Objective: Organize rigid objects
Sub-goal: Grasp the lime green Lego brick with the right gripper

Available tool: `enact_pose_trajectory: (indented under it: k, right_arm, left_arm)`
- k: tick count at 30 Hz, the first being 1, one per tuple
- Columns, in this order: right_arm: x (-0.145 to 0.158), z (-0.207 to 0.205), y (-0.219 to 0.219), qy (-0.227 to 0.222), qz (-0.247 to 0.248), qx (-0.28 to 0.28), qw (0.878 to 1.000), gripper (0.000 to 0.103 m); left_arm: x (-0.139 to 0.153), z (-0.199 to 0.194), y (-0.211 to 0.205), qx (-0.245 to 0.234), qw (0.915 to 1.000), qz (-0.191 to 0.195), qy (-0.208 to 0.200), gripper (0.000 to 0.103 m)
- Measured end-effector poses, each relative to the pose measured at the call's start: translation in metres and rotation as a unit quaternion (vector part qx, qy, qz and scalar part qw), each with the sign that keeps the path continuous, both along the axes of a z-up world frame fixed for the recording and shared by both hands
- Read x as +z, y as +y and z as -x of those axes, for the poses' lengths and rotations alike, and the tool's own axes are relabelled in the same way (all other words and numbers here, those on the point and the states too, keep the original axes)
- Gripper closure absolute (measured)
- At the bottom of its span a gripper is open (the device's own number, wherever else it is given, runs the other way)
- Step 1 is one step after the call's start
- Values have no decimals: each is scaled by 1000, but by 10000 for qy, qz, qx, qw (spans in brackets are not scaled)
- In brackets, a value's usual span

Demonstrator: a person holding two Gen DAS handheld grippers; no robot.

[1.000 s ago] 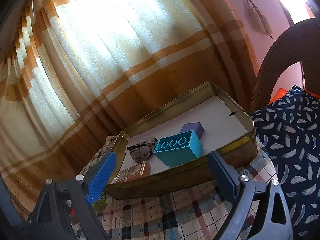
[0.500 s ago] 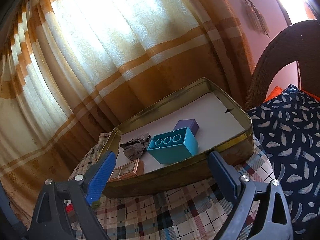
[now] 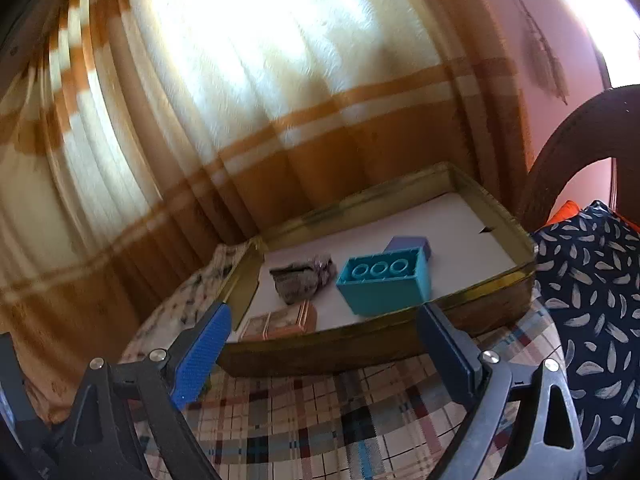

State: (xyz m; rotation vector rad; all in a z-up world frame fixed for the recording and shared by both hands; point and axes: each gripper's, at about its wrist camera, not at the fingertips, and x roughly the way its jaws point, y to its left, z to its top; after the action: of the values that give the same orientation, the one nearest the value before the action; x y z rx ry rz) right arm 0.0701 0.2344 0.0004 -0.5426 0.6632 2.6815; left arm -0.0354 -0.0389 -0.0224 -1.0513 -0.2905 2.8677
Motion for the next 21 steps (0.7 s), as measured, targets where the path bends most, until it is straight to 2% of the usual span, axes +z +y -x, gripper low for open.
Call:
enact_pose_trajectory:
  k: [4,9,11,13,15,18,21]
  right_arm:
    - [1,8,-9,-94,-126,225,9996,8]
    - [3,17,-30,-165,-197,683,9973,8]
    - [1,25,-45,-282,-285,969,9945,8]
    - [5,31,-59,-304,-407,1257,9908,16]
    - [3,39,-72,-376,-409,1600,9856,30]
    - [-8,59,-92,-879,-339,2101,9731,51]
    - [-15,72,-102,-1104,-225,2242,9680,51]
  left_arm:
    - [-11,8,-19,198,9990,28,-408,1]
    - [-16,11,-39,438,9973,70,-578,1]
    - [-16,12,-45,544,9965,271,-578,1]
    - [-17,16,-52,607,9956,309,-650,1]
    - [-18,20,-57,686,9944,391,-704,1]
    - [-24,24,-67,761,9928,343,-861,1]
    - [-27,25,-72,727,9926,263,-936,1]
